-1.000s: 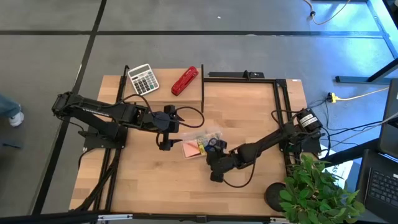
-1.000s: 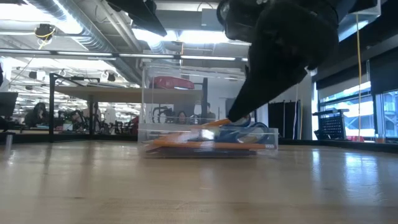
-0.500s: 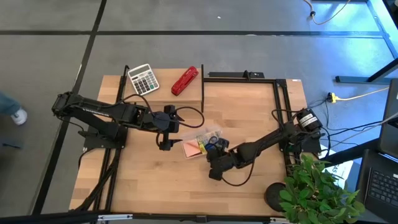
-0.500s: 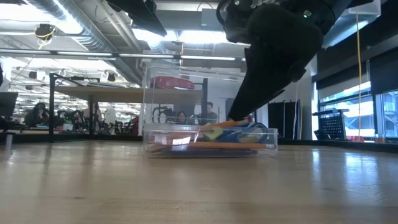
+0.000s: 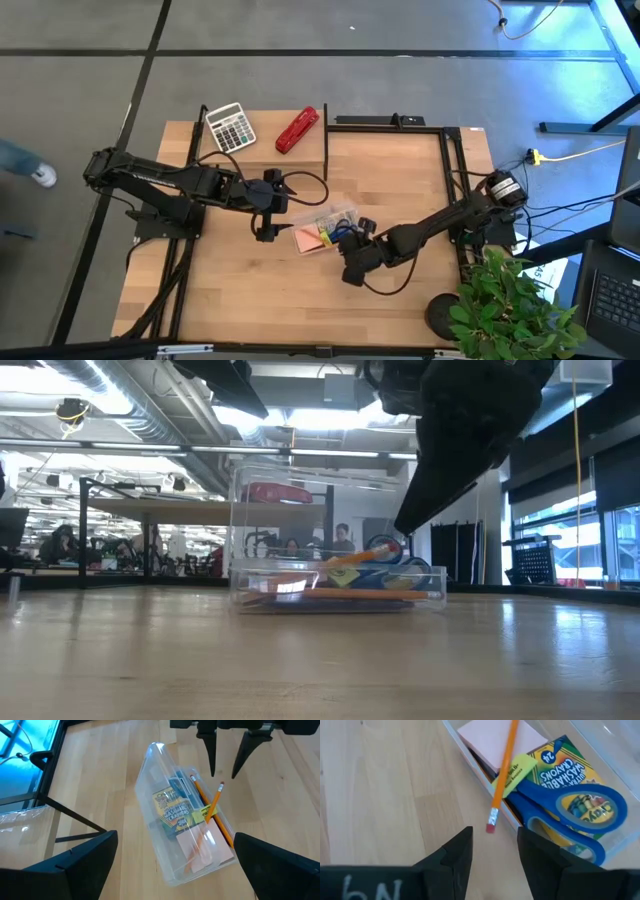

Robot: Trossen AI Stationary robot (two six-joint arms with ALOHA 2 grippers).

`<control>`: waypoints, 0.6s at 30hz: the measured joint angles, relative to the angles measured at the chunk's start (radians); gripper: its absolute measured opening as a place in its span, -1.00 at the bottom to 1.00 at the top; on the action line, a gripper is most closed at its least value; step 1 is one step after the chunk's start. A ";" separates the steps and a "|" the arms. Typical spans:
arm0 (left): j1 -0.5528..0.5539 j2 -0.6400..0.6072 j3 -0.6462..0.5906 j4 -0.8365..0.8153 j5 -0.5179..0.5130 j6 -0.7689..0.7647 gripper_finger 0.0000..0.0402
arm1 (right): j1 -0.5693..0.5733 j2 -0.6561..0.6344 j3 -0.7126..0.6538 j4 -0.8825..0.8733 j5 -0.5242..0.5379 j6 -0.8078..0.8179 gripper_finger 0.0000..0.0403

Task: Pack school essentials
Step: Adjust the orange pencil in the transparent supply box

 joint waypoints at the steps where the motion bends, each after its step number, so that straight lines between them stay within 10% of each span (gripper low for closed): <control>1: 0.000 0.000 0.000 0.000 0.000 0.000 0.96 | 0.000 0.003 0.000 0.009 0.001 0.006 -0.22; 18: 0.000 0.000 0.000 0.000 0.000 0.000 0.96 | -0.025 0.022 -0.007 0.049 0.001 -0.029 -0.22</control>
